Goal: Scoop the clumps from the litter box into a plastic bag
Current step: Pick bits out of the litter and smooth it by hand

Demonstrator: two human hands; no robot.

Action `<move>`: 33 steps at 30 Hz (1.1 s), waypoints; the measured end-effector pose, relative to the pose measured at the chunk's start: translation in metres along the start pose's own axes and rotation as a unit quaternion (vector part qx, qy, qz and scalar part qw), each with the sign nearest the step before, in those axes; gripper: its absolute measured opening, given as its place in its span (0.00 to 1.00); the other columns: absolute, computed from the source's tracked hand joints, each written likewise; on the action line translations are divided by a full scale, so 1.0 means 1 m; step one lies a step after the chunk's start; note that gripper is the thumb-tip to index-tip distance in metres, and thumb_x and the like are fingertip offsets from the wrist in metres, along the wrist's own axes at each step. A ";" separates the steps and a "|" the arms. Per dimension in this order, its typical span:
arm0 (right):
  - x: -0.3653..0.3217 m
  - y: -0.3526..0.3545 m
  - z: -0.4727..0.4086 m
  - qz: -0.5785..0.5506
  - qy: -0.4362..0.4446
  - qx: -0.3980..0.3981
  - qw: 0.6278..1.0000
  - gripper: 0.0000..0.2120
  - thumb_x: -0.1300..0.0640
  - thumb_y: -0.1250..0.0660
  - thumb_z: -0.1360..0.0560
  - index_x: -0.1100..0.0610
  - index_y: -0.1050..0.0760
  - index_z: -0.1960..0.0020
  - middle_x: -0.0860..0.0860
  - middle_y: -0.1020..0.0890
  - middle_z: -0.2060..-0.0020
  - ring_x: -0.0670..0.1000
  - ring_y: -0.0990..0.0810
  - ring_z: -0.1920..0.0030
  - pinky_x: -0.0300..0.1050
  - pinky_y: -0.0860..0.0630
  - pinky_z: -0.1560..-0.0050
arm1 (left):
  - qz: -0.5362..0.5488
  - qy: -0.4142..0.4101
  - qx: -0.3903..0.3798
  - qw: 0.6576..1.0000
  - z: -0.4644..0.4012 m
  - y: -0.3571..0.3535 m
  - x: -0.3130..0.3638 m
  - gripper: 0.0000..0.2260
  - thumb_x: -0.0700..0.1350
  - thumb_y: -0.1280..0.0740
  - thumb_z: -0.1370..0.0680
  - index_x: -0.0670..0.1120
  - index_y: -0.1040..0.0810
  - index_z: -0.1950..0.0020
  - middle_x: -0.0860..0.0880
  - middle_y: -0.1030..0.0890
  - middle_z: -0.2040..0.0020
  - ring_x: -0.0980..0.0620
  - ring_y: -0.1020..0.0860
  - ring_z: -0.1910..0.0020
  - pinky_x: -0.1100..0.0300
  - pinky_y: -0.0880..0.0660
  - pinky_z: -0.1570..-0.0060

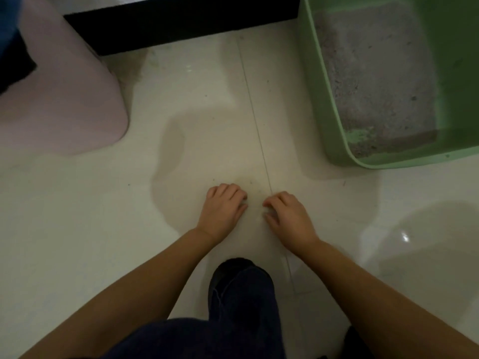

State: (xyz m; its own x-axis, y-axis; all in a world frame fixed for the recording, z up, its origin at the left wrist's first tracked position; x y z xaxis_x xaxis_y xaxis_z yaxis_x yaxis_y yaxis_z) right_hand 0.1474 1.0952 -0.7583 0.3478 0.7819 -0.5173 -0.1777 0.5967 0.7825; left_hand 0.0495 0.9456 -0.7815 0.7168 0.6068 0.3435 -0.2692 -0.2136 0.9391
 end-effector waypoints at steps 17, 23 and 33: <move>0.004 -0.012 -0.009 0.089 0.025 0.036 0.995 0.12 0.54 0.43 0.29 0.57 0.24 0.63 0.54 0.23 0.66 0.56 0.23 0.66 0.46 0.26 0.66 | -0.018 -0.055 0.049 0.997 -0.014 -0.008 -0.008 0.06 0.45 0.37 0.26 0.47 0.21 0.58 0.49 0.22 0.61 0.51 0.33 0.59 0.57 0.38 0.56; -0.005 0.023 -0.012 -0.073 -0.039 0.036 0.996 0.07 0.60 0.40 0.22 0.62 0.25 0.51 0.57 0.23 0.54 0.55 0.27 0.52 0.47 0.30 0.51 | 0.002 -0.040 0.040 0.998 -0.022 -0.006 -0.004 0.09 0.45 0.41 0.26 0.44 0.23 0.60 0.47 0.22 0.63 0.49 0.30 0.60 0.58 0.39 0.57; 0.053 0.173 -0.027 -0.103 -0.133 0.418 0.893 0.09 0.64 0.43 0.24 0.65 0.27 0.48 0.62 0.23 0.52 0.53 0.26 0.54 0.37 0.34 0.53 | 0.132 -0.159 0.085 0.975 -0.186 0.086 0.126 0.08 0.42 0.41 0.25 0.42 0.23 0.53 0.45 0.22 0.55 0.45 0.25 0.54 0.56 0.36 0.56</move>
State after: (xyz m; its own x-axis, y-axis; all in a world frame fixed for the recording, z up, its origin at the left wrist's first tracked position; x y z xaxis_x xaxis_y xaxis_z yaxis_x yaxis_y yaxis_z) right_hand 0.1105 1.2449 -0.6594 0.5200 0.5346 -0.6662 0.6257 0.2925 0.7231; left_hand -0.0027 1.1461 -0.6594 0.8080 0.2509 0.5330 -0.3797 -0.4699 0.7968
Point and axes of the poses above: each hand's wrist, its own z-axis away from the middle knuckle, its own y-axis out of the back of the hand, x = y × z, the point moved 1 cm from there along -z, towards the middle knuckle
